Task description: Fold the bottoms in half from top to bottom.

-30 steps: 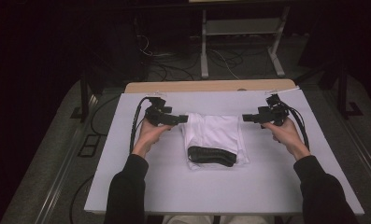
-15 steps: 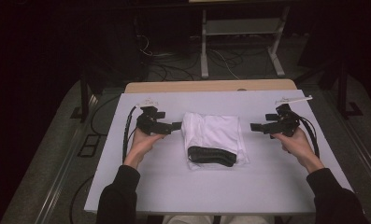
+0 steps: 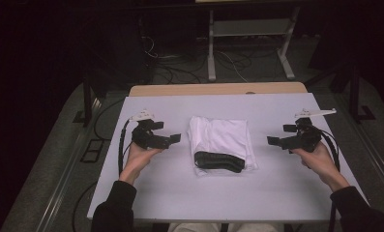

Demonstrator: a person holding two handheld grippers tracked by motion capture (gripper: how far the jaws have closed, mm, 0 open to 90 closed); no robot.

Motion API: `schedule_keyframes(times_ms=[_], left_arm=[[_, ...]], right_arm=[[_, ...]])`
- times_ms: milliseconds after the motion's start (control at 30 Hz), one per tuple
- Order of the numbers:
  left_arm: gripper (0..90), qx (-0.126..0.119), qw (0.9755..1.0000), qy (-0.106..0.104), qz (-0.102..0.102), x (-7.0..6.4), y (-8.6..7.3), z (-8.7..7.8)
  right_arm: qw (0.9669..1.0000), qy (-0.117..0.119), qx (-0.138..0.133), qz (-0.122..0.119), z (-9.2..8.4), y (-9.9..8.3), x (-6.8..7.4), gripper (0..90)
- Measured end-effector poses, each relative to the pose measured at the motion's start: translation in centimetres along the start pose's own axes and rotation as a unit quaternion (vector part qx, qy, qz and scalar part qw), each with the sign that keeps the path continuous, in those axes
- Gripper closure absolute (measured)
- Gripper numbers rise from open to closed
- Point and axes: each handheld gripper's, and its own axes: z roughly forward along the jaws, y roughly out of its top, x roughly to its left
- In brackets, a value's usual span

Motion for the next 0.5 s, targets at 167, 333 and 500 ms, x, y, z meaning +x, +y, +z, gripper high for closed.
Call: schedule_keyframes(times_ms=[167,333,500], left_arm=[[0.0,-0.004,1.0000,0.004,0.002,-0.2,-0.8,-0.9],[0.0,-0.013,0.9999,0.008,0.005,-0.5,-1.5,-1.9],[0.0,-0.019,0.9997,0.011,0.005,-0.7,-2.3,-2.7]], right_arm=[[0.9999,0.001,-0.007,-0.007,-0.9,-0.8,0.5,0.0],[0.9997,0.000,-0.020,-0.012,-1.7,-1.5,0.9,0.0],[0.9997,-0.002,-0.022,-0.013,-2.3,-2.3,1.0,0.0]])
